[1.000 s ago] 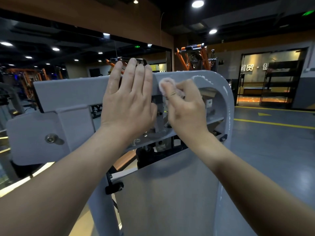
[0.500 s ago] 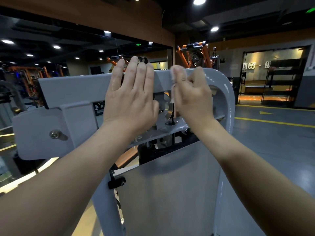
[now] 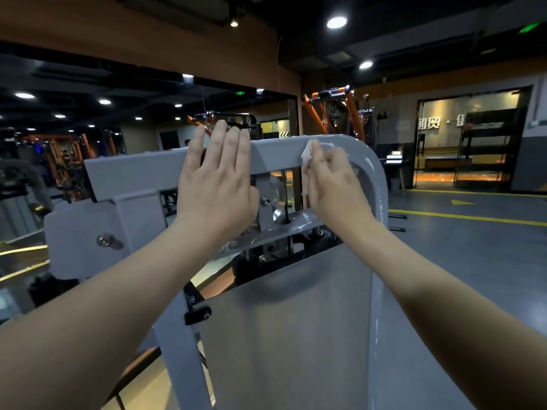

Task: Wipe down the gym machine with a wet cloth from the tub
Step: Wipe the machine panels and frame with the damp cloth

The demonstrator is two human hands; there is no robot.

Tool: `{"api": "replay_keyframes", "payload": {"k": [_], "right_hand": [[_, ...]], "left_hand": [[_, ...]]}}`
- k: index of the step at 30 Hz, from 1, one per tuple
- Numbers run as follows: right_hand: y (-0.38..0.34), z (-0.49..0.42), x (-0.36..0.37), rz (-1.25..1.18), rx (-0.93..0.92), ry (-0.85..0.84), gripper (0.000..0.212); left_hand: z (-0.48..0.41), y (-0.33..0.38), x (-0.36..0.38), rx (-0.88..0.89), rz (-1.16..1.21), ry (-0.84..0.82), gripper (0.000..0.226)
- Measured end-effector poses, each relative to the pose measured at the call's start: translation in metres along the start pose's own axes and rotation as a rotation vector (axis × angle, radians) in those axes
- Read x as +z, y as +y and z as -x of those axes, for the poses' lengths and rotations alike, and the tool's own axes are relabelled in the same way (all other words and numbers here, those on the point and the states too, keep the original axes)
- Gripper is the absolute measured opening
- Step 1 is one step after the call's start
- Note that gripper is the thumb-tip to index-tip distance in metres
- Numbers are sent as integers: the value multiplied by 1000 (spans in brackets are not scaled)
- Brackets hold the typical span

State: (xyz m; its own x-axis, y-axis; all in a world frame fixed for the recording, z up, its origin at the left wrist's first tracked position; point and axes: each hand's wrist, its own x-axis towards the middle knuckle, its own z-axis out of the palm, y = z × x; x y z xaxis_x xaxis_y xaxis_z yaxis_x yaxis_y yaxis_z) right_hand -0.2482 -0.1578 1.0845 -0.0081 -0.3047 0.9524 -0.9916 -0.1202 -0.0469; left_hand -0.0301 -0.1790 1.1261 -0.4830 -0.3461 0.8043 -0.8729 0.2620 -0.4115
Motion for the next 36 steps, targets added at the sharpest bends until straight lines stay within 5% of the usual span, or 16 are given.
{"api": "replay_keyframes", "payload": {"k": [11, 17, 23, 28, 33, 36], "right_hand": [[-6, -10, 12, 6, -151, 93, 31], [21, -28, 6, -11, 163, 207, 30], [2, -15, 17, -43, -85, 174, 27], [27, -26, 9, -40, 305, 216, 24], [-1, -14, 15, -6, -44, 88, 35], [32, -20, 4, 11, 166, 125, 32]], "left_hand": [[-18, 36, 16, 100, -121, 20, 90], [-22, 38, 17, 88, -96, 38, 89], [-21, 35, 20, 111, -90, 53, 91], [-21, 34, 19, 113, -60, 69, 89], [-21, 34, 22, 119, -72, 78, 89], [-21, 34, 22, 116, -47, 78, 87]]}}
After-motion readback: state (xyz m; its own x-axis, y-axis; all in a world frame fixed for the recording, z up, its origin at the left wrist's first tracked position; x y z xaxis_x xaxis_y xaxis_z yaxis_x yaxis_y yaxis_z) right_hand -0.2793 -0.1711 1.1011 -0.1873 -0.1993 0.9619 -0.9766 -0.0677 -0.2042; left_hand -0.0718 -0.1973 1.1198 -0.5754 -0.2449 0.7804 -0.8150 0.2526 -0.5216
